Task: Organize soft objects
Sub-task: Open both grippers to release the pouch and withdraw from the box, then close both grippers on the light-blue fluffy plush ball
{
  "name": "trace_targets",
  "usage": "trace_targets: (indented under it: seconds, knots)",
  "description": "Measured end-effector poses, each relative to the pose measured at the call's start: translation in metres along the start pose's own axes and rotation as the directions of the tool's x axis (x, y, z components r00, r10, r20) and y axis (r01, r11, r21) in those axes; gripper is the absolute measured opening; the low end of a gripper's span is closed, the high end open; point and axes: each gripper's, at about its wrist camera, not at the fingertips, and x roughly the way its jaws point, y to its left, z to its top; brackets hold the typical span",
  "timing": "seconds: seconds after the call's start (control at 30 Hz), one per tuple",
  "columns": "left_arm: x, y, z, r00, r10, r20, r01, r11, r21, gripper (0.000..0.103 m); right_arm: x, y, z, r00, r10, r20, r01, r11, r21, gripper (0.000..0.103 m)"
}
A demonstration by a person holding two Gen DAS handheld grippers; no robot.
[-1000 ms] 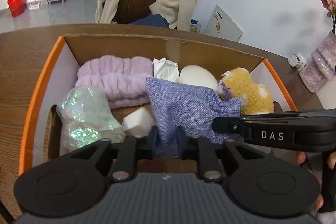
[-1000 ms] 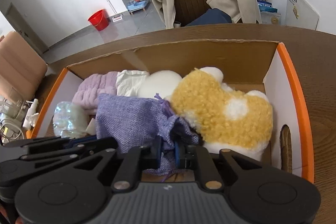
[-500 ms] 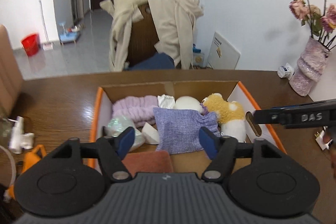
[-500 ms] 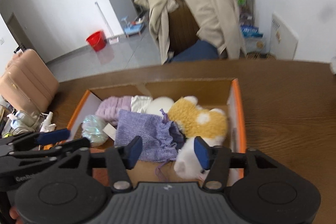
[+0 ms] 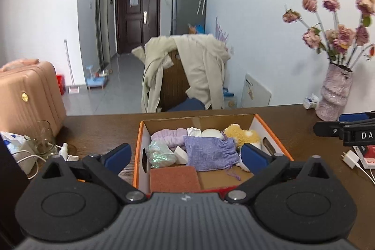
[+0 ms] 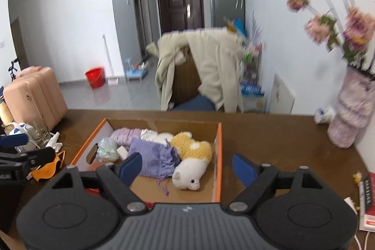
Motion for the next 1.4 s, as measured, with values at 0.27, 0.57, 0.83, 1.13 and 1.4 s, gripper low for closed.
trace_targets:
  seconds: [0.27, 0.57, 0.83, 1.13, 1.4]
  knots:
    - [-0.064, -0.009, -0.058, 0.991, 0.031, 0.131, -0.029, 0.999, -0.016, 0.103, -0.059, 0.006, -0.058, 0.991, 0.001, 0.132, 0.000, 1.000, -0.007, 0.086]
    - [-0.130, -0.007, -0.158, 0.981, 0.037, 0.189, -0.035, 0.999, -0.009, 0.103, -0.114, 0.023, -0.164, 0.968, -0.034, 0.247, 0.055, 0.995, -0.079, 0.092]
    - [-0.170, -0.005, -0.230, 0.988, -0.013, 0.156, 0.009, 1.000, 0.027, 0.103, -0.156, 0.035, -0.264, 0.963, 0.004, 0.271, 0.031, 0.992, -0.125, 0.097]
    - [-0.149, -0.009, -0.227, 0.991, -0.035, 0.126, 0.036, 0.999, -0.011, 0.103, -0.147, 0.035, -0.281, 0.984, 0.035, 0.174, -0.025, 0.998, -0.058, 0.087]
    - [-0.102, -0.024, -0.222, 0.987, -0.158, 0.019, 0.158, 0.987, -0.011, 0.099, -0.109, 0.034, -0.268, 0.981, 0.156, 0.119, -0.158, 0.987, 0.006, 0.065]
